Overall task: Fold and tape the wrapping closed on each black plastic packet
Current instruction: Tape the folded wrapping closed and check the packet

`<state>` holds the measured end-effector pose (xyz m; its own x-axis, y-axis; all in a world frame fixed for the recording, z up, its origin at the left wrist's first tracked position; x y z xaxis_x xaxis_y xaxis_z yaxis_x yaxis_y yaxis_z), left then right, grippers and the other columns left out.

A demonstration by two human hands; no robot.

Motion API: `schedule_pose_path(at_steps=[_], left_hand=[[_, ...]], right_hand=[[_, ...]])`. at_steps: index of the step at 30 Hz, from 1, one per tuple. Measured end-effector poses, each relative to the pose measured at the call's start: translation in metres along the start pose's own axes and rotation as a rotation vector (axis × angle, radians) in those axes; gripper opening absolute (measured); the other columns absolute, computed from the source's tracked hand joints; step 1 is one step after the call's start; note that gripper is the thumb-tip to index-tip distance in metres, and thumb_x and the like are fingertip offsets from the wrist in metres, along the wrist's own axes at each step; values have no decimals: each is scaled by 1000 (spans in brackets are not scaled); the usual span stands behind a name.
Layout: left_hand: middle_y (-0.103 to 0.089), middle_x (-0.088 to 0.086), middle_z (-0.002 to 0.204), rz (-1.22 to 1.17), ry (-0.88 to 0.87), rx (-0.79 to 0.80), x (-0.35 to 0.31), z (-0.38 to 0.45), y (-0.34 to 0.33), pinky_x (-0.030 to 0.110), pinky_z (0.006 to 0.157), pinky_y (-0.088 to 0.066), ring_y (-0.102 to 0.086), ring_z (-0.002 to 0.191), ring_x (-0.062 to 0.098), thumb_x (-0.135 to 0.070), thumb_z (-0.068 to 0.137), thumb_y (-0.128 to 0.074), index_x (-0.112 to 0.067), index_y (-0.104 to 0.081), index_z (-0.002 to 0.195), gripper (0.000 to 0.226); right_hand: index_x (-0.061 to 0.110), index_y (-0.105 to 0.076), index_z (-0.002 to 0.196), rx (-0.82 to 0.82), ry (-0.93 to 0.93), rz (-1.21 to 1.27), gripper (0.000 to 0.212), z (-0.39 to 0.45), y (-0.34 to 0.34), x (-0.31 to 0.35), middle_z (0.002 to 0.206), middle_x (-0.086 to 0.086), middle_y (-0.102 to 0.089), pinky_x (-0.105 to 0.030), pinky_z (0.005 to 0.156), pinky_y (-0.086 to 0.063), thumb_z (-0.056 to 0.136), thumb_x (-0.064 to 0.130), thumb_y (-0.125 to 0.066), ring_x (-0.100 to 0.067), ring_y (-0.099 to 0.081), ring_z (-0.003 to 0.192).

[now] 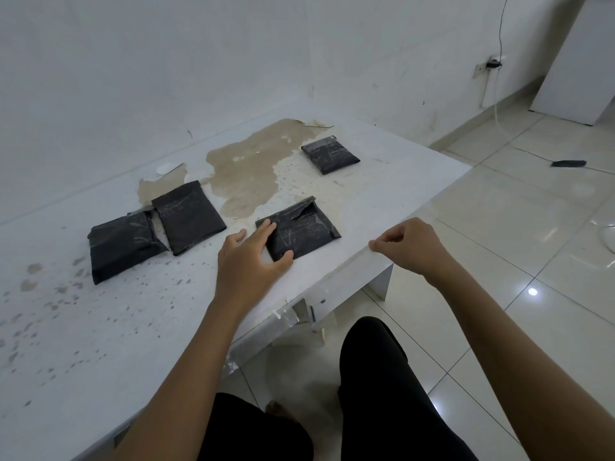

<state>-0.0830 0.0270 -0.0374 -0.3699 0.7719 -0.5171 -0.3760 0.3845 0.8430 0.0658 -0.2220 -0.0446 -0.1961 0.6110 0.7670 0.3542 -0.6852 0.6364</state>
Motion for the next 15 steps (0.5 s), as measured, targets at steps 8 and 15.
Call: schedule_pose_path(at_steps=[8, 15], left_hand=[[-42, -6, 158, 8, 1, 8, 2, 1, -1, 52, 117, -34, -26, 150, 21, -59, 90, -62, -37, -40, 155, 71], [-42, -6, 158, 0, 2, 3, 1, 0, 0, 51, 118, -34, -26, 150, 22, -59, 91, -63, -36, -41, 154, 71]], right_hand=[[21, -78, 75, 4, 177, 9, 17, -8, 10, 32, 64, -6, -68, -31, 76, -53, 85, 34, -76, -19, -64, 67], [20, -77, 77, -58, 315, 17, 16, -19, 9, 52, 79, 4, -58, -11, 64, -32, 86, 34, -77, 4, -49, 66]])
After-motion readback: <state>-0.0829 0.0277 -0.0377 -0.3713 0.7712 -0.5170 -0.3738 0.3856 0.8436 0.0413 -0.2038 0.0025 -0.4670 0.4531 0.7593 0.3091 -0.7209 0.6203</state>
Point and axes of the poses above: each hand's wrist, its own z-axis towards the middle knuckle, its own y-axis out of the back of the hand, x = y × z, the point moved 9 cm from there along z, towards the middle knuckle
